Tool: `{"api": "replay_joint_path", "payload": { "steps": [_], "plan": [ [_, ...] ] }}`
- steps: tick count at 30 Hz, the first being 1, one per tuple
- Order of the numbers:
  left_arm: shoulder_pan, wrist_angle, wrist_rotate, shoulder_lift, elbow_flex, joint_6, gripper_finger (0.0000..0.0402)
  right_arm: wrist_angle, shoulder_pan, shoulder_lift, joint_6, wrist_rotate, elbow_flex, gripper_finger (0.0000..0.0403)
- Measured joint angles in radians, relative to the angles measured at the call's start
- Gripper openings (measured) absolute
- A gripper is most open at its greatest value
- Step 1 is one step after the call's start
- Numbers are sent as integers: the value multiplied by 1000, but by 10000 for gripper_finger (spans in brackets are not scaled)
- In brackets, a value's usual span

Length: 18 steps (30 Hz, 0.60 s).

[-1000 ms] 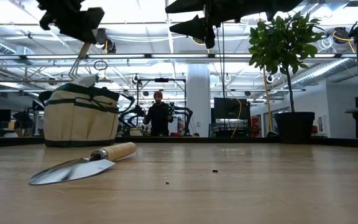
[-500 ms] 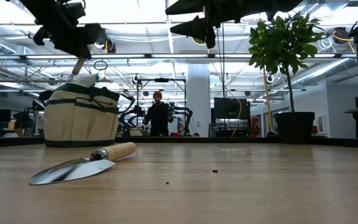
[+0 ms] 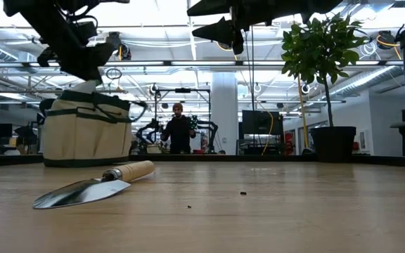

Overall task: Pick & Place Garden tools in Gardening bag
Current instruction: Put the hand rake into the gardening bag

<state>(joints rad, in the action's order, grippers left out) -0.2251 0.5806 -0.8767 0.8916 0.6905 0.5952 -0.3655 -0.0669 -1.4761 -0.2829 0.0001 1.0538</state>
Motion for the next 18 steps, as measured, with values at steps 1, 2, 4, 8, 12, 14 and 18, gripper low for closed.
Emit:
{"api": "replay_joint_path", "payload": {
  "steps": [1, 2, 4, 8, 12, 14, 18],
  "plan": [
    [-4, -44, 4, -1, 0, -38, 66, -1, 0, 0, 0, 0, 0, 226],
    [-10, -94, 4, -1, 1, -77, 66, -2, 0, 0, 0, 0, 0, 226],
    [-23, -141, 1, -1, 2, -141, 66, -4, 0, 0, 0, 0, 0, 226],
    [-46, -138, 47, 7, 2, -175, 66, -4, 0, 0, 0, 1, 0, 226],
    [-56, -113, 85, 28, 2, -167, 66, -4, 0, 0, 0, 2, 0, 226],
    [-56, -107, 114, 49, 2, -143, 66, -4, 0, 0, 2, 2, 0, 226],
    [-54, -103, 157, 98, 3, -122, 66, -7, 0, 0, 10, 2, 0, 226]
  ]
}}
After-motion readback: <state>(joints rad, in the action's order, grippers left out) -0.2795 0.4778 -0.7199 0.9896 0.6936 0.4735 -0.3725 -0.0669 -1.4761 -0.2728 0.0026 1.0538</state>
